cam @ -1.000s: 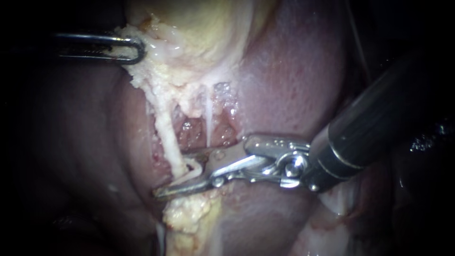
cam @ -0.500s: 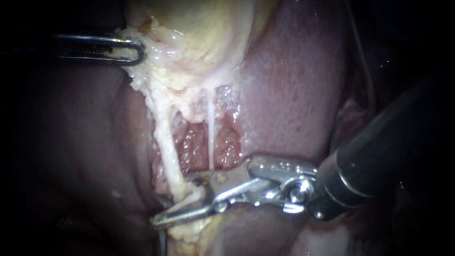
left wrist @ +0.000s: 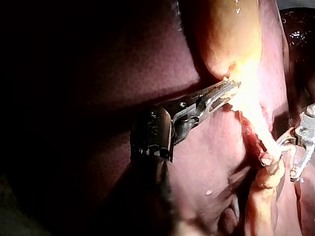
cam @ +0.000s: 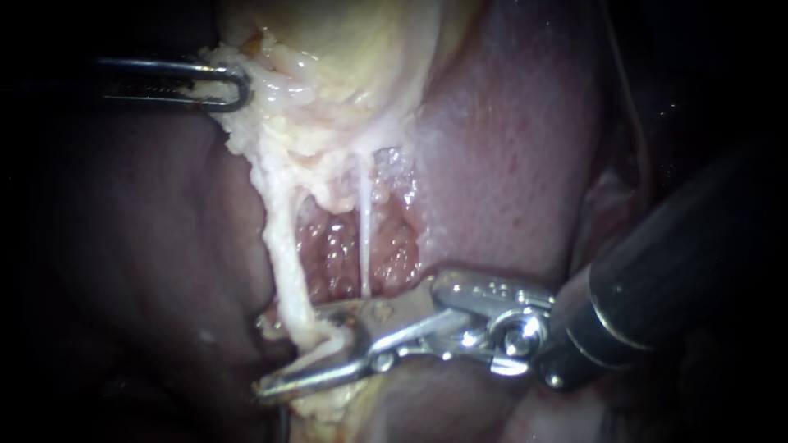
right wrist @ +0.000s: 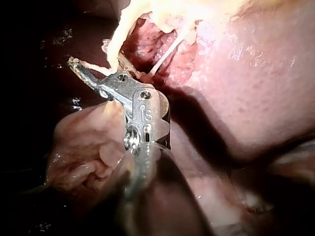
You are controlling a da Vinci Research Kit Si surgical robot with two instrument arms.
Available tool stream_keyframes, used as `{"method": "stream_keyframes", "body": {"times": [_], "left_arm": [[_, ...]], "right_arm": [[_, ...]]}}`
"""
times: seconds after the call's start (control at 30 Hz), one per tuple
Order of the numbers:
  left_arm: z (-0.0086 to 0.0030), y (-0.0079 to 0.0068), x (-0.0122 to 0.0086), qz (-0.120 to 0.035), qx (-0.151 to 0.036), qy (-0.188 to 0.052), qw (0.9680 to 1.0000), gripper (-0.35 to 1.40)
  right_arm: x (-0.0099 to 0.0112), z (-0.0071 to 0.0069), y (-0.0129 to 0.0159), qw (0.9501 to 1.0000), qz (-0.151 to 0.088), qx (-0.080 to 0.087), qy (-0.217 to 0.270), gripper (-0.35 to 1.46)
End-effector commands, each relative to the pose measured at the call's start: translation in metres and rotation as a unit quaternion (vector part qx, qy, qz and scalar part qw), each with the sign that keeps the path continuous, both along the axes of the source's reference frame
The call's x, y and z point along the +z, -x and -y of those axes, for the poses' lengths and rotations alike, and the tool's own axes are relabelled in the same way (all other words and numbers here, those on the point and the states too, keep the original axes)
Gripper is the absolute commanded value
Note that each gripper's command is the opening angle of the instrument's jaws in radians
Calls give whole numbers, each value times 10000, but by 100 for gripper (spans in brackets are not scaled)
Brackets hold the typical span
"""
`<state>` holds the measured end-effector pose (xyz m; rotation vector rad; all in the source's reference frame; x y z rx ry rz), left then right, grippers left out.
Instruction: Clipping first clip left tube
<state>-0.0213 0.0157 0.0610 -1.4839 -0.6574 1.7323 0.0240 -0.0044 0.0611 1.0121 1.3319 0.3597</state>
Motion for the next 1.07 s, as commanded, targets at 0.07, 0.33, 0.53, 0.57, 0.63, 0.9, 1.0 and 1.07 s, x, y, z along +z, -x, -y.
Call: {"method": "stream_keyframes", "body": {"times": [0.07, 0.33, 0.53, 0.57, 0.63, 0.9, 1.0, 1.07], "left_arm": [[0, 0, 0, 0, -2, -1, 10000, -35], [0, 0, 0, 0, -2, -1, 10000, -35], [0, 0, 1, 0, -2, -1, 10000, -35], [-1, 0, 1, 0, -2, -1, 10000, -35], [-1, 0, 1, -1, -3, -1, 10000, -35], [-1, 1, 1, -1, -4, -1, 10000, -35], [-1, 1, 1, -1, -4, -1, 10000, -35], [-2, 1, 2, -2, -4, -1, 10000, -35]], "right_arm": [[3, -1, 0, 10000, 30, 47, 7, 30], [14, -9, 6, 9997, 139, 164, -119, -14], [15, -9, 9, 9991, 229, 142, -334, -35], [16, -9, 9, 9991, 229, 141, -334, -35], [16, -10, 9, 9991, 277, 114, -313, -35], [19, -11, 10, 9990, 339, 82, -282, -35], [20, -11, 11, 9990, 339, 81, -280, -35], [23, -11, 12, 9990, 339, 79, -275, -35]]}}
